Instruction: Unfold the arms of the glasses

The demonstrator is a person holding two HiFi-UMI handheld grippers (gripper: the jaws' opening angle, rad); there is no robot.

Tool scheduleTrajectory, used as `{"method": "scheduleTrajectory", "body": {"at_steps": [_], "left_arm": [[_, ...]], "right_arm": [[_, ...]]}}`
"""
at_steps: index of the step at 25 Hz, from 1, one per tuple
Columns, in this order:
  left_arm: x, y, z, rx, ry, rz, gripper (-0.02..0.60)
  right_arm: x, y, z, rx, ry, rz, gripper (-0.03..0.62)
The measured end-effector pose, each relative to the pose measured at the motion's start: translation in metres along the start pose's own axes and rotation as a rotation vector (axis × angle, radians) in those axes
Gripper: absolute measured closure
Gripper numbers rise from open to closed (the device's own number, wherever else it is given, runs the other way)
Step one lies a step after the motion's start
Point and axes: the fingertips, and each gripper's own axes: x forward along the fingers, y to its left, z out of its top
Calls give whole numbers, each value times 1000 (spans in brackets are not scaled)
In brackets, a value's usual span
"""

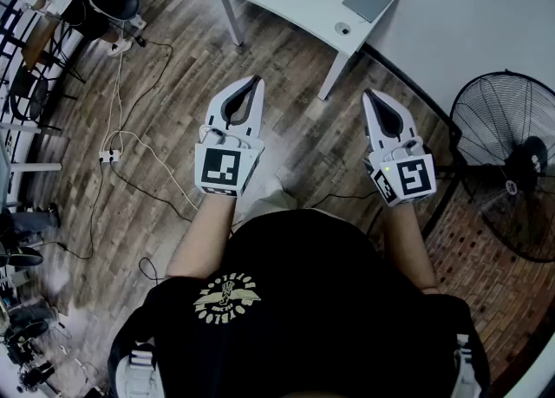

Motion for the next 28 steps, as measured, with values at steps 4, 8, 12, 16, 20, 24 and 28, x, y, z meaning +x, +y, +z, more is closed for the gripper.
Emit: {"method": "scheduleTrajectory", "body": {"at_steps": [4, 8, 12, 16, 20, 24, 28], "left_arm": [[22, 29, -7, 6, 1, -29, 574], [30, 57, -9, -15, -19, -33, 574], [37, 73, -1, -25, -60, -46, 574], [40, 81, -2, -32, -59, -56, 574], [47, 93, -1, -9, -29, -61, 574], [44, 111, -11, 25, 4, -45, 574], [50, 123, -24, 62, 37, -27, 574]], "right_arm": [[37, -3, -2, 12, 9, -11, 594], [58, 5, 1, 24, 25, -24, 594], [62, 6, 5, 8, 24, -68, 594], [66, 4, 7, 2, 26, -92, 594], [71, -11, 13, 33, 28, -123, 594], [83, -15, 1, 81, 40, -122, 594], [101, -14, -1, 49, 34, -80, 594]]}}
